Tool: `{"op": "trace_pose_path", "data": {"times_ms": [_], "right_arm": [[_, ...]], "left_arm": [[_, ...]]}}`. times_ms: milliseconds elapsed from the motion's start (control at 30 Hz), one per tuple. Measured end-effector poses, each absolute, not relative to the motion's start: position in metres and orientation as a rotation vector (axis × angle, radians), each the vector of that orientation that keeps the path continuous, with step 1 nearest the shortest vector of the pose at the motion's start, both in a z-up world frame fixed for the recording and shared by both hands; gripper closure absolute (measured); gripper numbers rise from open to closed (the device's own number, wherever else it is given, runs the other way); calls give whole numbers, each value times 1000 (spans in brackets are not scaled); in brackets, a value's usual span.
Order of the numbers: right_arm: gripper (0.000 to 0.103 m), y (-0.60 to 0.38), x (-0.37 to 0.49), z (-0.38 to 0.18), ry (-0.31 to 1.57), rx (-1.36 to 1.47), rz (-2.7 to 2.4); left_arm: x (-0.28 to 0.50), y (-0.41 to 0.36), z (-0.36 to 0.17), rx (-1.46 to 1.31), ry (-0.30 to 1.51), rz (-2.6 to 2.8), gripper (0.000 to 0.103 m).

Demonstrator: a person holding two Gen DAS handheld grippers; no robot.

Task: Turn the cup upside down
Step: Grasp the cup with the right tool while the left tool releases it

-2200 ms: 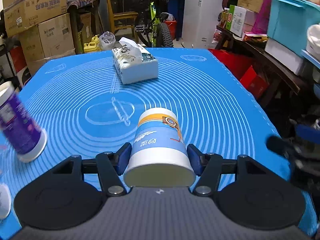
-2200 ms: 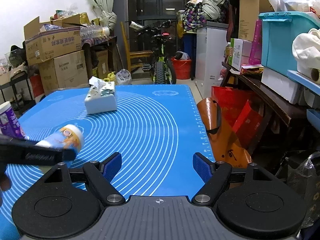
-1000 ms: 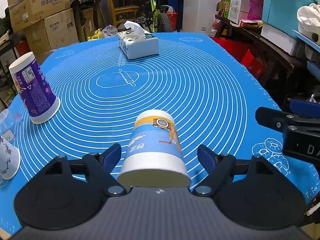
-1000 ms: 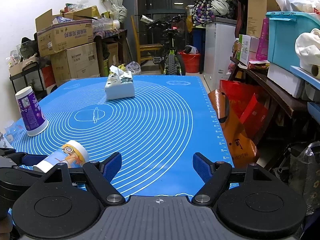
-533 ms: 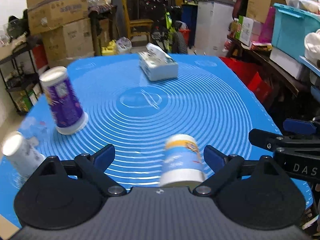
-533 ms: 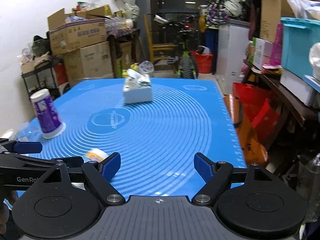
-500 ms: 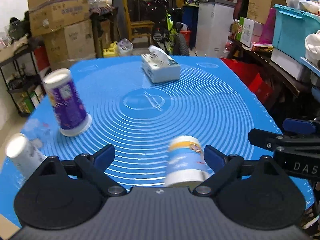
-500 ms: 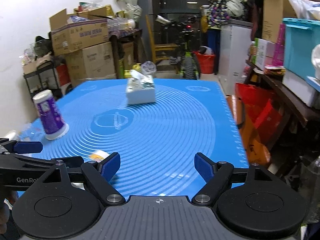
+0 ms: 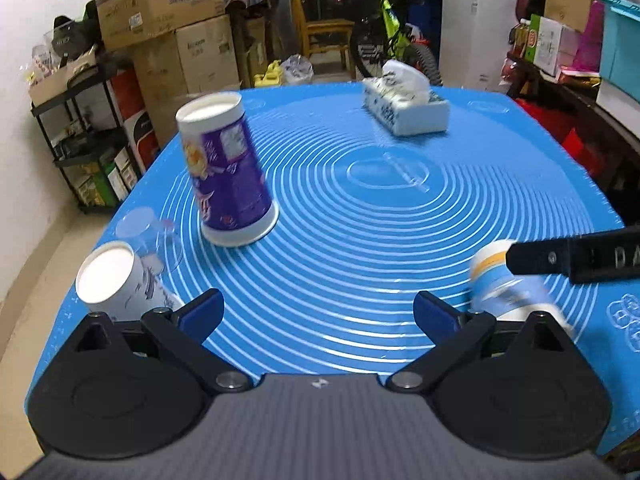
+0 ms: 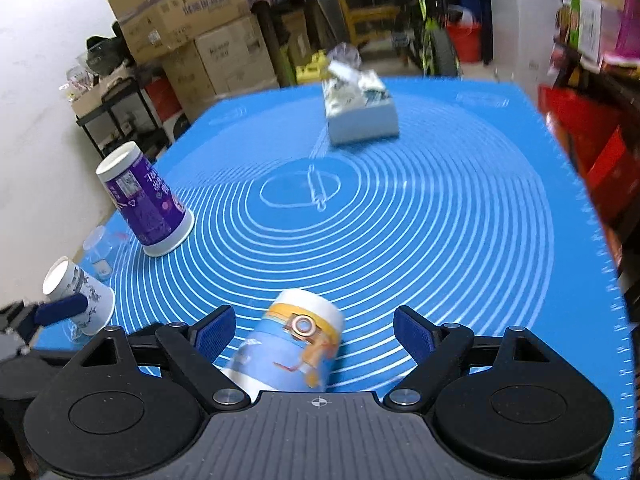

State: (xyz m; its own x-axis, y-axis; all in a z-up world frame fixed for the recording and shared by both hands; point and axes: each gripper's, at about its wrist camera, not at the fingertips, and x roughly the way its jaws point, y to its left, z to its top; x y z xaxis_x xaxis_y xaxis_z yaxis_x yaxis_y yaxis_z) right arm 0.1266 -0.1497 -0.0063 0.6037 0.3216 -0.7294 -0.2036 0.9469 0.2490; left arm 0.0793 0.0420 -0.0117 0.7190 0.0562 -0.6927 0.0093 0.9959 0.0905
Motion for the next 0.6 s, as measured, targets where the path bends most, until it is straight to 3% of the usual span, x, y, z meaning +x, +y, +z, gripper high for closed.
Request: {"op": "trace_pose_path", "data": {"times_ms": [167, 267, 300, 367, 600], "right_arm": [[18, -141, 148, -21, 977, 188, 331], [25, -137, 154, -30, 1037, 209, 363], [32, -135, 154, -33, 1050, 205, 368], [34, -135, 153, -37, 1061, 210, 385], [39, -140, 137, -21, 852, 131, 319]], "left_arm": [[79, 48, -16, 81, 774, 18, 3], [78, 47, -17, 81, 774, 10, 3], [78, 46, -17, 81, 774, 9, 3], [78, 46, -18, 79, 774, 8, 3], [80, 49, -16, 45, 766, 17, 3]]}}
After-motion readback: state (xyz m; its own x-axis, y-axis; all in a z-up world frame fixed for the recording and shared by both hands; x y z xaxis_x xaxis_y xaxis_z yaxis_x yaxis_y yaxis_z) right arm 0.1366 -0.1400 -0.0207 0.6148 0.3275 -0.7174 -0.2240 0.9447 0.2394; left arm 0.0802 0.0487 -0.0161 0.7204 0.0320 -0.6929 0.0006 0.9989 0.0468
